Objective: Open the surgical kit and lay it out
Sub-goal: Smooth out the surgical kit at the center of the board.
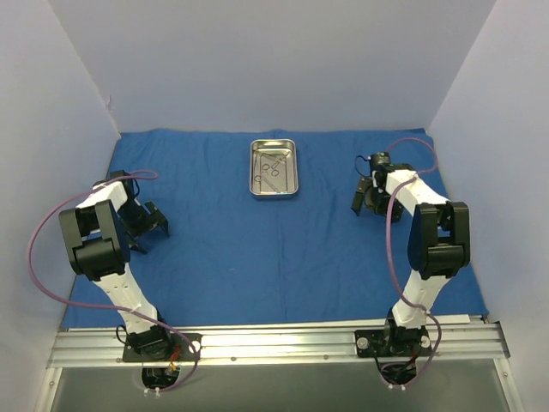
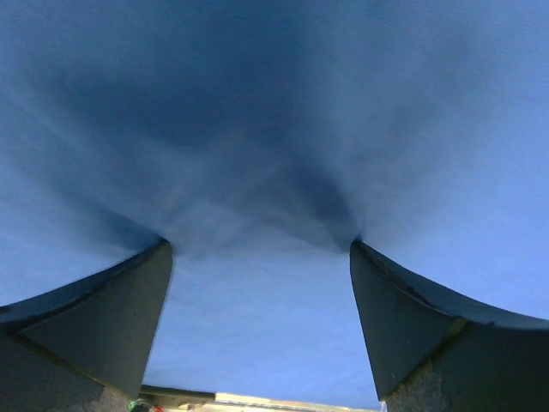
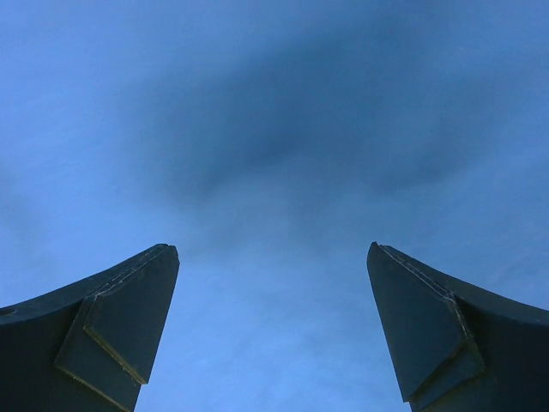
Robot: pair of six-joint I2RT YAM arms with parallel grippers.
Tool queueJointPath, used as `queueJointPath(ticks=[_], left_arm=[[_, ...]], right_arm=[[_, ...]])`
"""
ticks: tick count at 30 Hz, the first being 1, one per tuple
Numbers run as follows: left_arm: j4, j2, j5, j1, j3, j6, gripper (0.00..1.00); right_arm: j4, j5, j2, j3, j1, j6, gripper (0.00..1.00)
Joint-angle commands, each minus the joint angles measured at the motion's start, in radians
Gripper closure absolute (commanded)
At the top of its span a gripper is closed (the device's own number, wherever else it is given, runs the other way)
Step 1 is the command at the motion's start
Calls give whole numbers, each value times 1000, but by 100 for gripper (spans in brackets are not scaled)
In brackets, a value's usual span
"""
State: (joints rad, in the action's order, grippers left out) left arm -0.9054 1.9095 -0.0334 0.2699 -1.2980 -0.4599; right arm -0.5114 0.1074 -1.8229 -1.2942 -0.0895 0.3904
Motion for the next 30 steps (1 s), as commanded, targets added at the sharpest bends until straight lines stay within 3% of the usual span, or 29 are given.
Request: queueJointPath(ticks=[1, 8, 16, 22, 30], left_arm=[[25, 20, 4, 11, -18, 18, 6], [13, 37, -5, 15, -32, 17, 6], [-35, -133, 21, -23, -147, 3, 6], [89, -139, -57, -24, -147, -22, 6], [235, -24, -171, -21, -196, 41, 6]], right_arm=[[-3, -11, -22, 68, 85, -36, 0], [-33, -40, -38, 43, 211, -31, 0], [-43, -37, -16, -181, 183, -15, 0], [-53, 70, -208, -529, 131, 53, 1], [63, 8, -456, -758, 134, 84, 1]])
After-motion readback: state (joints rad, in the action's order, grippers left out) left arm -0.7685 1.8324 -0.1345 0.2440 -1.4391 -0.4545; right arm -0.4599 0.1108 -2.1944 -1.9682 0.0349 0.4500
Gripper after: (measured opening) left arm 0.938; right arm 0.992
